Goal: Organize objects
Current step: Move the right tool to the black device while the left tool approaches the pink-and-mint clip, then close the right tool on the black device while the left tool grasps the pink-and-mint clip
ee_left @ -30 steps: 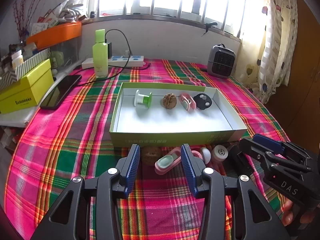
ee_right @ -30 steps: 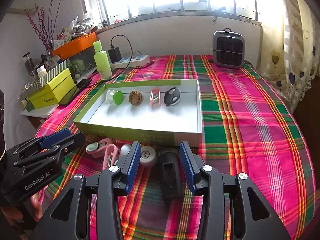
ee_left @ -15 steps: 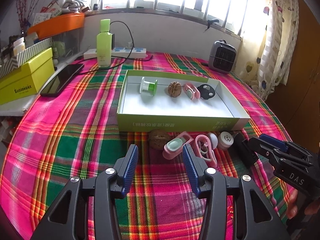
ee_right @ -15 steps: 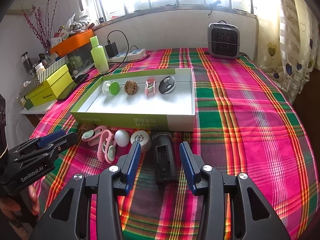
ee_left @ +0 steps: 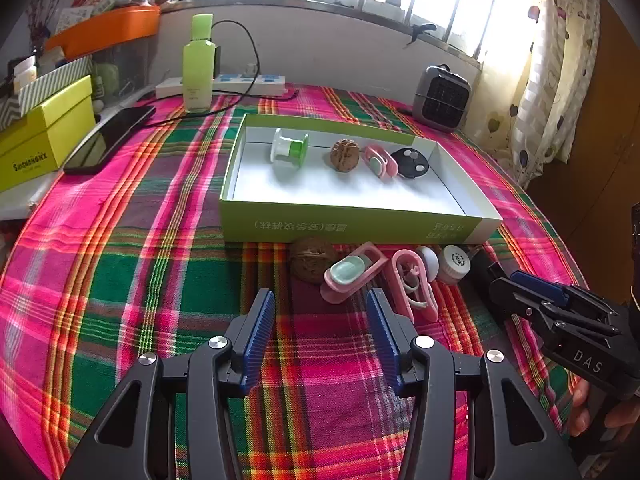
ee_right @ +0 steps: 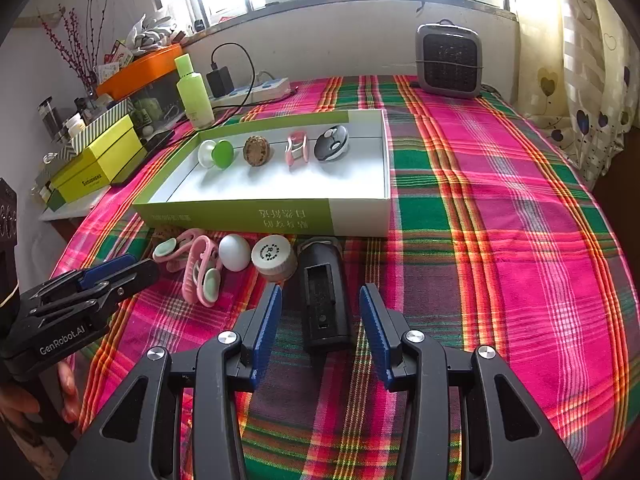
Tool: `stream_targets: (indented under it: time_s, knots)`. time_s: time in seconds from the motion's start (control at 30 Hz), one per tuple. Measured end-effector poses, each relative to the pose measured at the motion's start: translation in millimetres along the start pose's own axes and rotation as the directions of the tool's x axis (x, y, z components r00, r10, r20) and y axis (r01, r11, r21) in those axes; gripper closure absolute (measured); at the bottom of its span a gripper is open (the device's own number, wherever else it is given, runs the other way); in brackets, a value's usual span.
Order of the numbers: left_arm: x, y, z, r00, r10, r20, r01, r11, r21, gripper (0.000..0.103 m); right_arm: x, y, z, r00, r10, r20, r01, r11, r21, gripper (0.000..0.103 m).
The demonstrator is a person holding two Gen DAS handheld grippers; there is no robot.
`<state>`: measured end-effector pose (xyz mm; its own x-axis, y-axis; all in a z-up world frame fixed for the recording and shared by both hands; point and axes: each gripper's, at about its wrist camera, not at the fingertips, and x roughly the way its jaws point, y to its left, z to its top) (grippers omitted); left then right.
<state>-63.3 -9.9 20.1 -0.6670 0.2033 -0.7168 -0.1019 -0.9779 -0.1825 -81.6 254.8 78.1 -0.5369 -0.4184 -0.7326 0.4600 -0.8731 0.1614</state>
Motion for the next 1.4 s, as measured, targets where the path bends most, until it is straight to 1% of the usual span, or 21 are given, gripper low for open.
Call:
stream_targets:
  time_s: [0.27, 0.47, 0.7, 0.93, 1.0, 1.07, 1.17, 1.4]
  knots:
    - [5, 0, 2, 1.0, -0.018, -0.02, 0.018, 1.0, -0.002, 0.056, 10, 5, 3, 0.999, -0.005, -0.034, 0.004, 0.999, -0.031, 0.061]
    - [9, -1, 3, 0.999, -0.02, -0.032, 0.02, 1.0, 0.004, 0.056, 17, 8, 4, 0.997, -0.036, -0.061, 0.033, 0.998, -0.061, 0.061]
    - [14, -6, 7, 0.999, -0.029, -0.042, 0.03, 0.999, 0.018, 0.056, 18, 5, 5, 0.996, -0.07, -0.059, 0.065, 0.995, -0.074, 0.061]
    - [18, -12, 11, 0.998, -0.042, -0.044, 0.043, 0.999, 0.029, 0.056, 16, -1, 5, 0.996, -0.077, -0.055, 0.074, 0.996, -0.054, 0.061]
    - [19, -13, 10, 0.998, -0.052, -0.046, 0.053, 0.998, 0.023, 0.056, 16, 0, 5, 0.995, -0.077, -0.055, 0.074, 0.995, -0.061, 0.063]
    - [18, -14, 10, 0.998, -0.056, -0.043, 0.057, 0.998, 0.02, 0.056, 15, 0, 5, 0.996, -0.071, -0.055, 0.067, 0.995, -0.068, 0.071]
    - [17, -15, 9, 0.996, -0.078, -0.045, 0.079, 0.997, 0.018, 0.056, 14, 0, 5, 0.996, -0.077, -0.052, 0.073, 0.995, -0.074, 0.074]
    - [17, -21, 4, 0.991, -0.122, -0.062, 0.123, 0.992, 0.009, 0.056, 12, -5, 4, 0.996, -0.078, -0.051, 0.074, 0.995, -0.073, 0.074]
